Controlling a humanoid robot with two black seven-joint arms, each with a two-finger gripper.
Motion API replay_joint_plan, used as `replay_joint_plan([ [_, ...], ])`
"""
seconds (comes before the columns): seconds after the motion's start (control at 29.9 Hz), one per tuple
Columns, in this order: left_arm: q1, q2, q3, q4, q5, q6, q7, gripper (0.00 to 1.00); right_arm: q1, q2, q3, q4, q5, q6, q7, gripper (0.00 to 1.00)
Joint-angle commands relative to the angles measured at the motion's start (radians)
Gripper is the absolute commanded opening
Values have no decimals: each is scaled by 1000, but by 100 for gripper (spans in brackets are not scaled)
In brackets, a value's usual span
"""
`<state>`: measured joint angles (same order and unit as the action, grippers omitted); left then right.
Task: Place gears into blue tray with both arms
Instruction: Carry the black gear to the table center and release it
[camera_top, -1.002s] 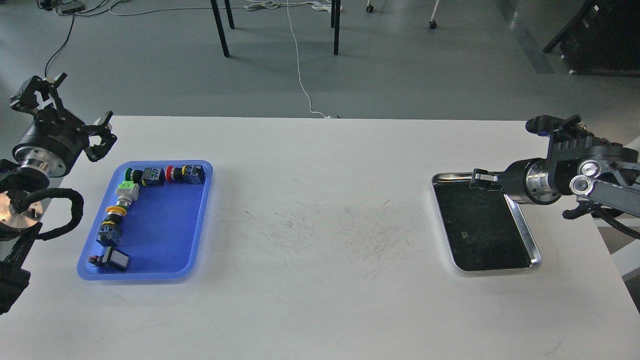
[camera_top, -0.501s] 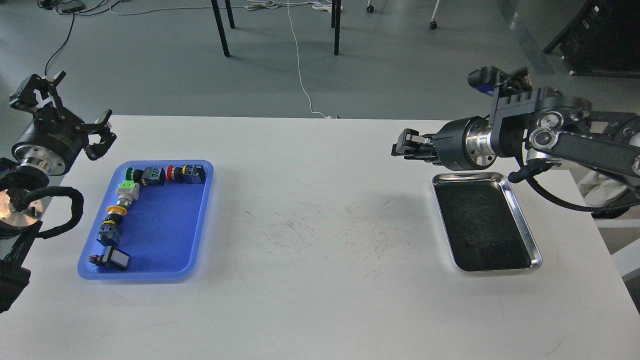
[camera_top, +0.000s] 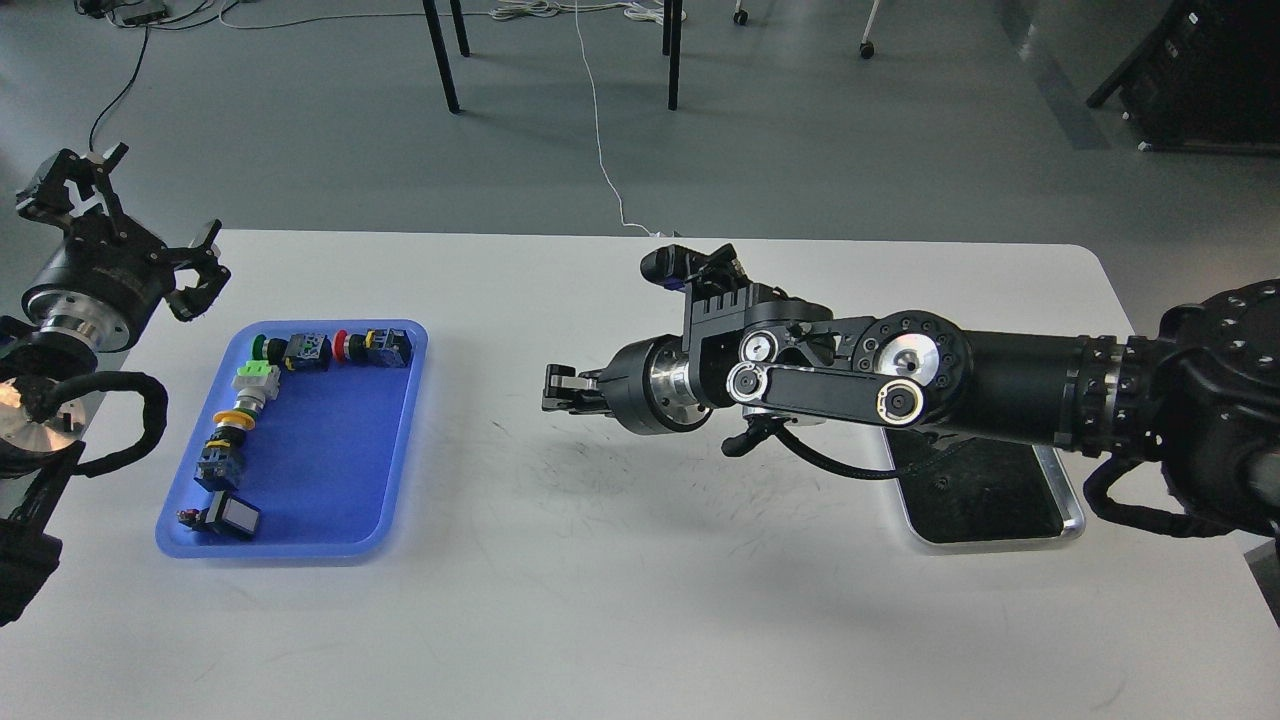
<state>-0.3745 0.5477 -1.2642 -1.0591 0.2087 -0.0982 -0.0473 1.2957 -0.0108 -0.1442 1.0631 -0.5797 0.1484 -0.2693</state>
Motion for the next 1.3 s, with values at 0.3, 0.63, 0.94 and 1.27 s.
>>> replay_joint_plan([
  [0.3, 0, 3, -4, 1, 0, 2, 0, 98, -113, 11, 11, -37, 12, -30, 27, 7],
  [0.63, 0, 5, -6, -1, -2, 2, 0, 98, -131, 11, 8, 20, 75, -29, 41, 9],
  [0.94, -6, 18, -4, -1, 0, -1, 0, 98, -185, 11, 3, 9, 69, -30, 39, 18],
  [1.27, -7, 31, -3, -1, -2, -3, 0, 98, -193, 11, 3, 8, 73, -30, 38, 41],
])
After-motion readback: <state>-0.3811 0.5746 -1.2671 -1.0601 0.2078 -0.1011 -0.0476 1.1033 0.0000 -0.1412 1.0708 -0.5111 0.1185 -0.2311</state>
